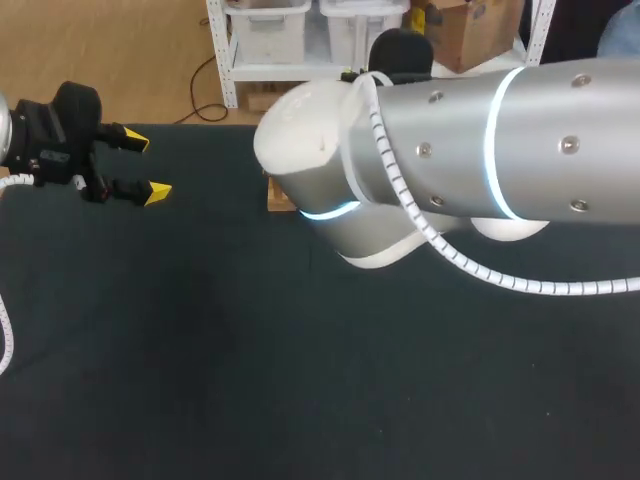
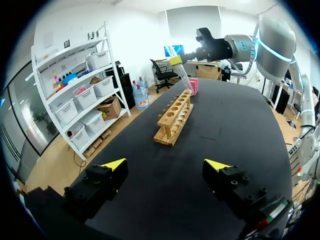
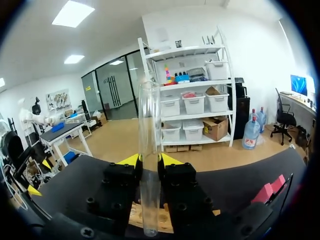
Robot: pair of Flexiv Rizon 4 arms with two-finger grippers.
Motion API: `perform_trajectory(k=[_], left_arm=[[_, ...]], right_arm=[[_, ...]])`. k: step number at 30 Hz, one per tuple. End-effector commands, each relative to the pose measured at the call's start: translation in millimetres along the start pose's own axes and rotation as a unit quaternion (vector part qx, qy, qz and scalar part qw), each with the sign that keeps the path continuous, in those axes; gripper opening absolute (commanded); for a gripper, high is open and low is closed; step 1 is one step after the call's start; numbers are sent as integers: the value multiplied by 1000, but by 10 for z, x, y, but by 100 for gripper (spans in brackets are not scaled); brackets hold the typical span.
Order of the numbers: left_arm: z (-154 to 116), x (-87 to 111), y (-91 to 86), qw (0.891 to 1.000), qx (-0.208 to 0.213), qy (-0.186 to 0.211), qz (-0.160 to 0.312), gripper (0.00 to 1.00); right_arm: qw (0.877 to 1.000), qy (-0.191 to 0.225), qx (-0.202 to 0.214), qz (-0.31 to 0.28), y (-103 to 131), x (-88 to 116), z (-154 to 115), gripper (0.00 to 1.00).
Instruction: Grasp the test tube, adjust it, and insert it.
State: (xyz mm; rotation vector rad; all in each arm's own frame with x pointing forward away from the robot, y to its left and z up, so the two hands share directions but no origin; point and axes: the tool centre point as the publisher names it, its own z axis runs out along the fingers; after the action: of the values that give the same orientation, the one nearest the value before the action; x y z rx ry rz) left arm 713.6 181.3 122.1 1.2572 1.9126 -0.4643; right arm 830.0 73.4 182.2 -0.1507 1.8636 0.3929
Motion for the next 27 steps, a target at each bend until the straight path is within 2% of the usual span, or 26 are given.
perform_trajectory(k=[1, 13, 27], left_arm=[[2, 24, -8, 1000, -2, -4, 2, 100], [2, 24, -8, 1000, -2, -4, 2, 100], [2, 24, -8, 1000, -2, -4, 2, 100]], right_arm=[[971, -240, -18, -3, -40, 45, 63, 0], [966, -259, -24, -11, -80, 67, 184, 0], [963, -268, -25, -17, -163, 50, 188, 0]])
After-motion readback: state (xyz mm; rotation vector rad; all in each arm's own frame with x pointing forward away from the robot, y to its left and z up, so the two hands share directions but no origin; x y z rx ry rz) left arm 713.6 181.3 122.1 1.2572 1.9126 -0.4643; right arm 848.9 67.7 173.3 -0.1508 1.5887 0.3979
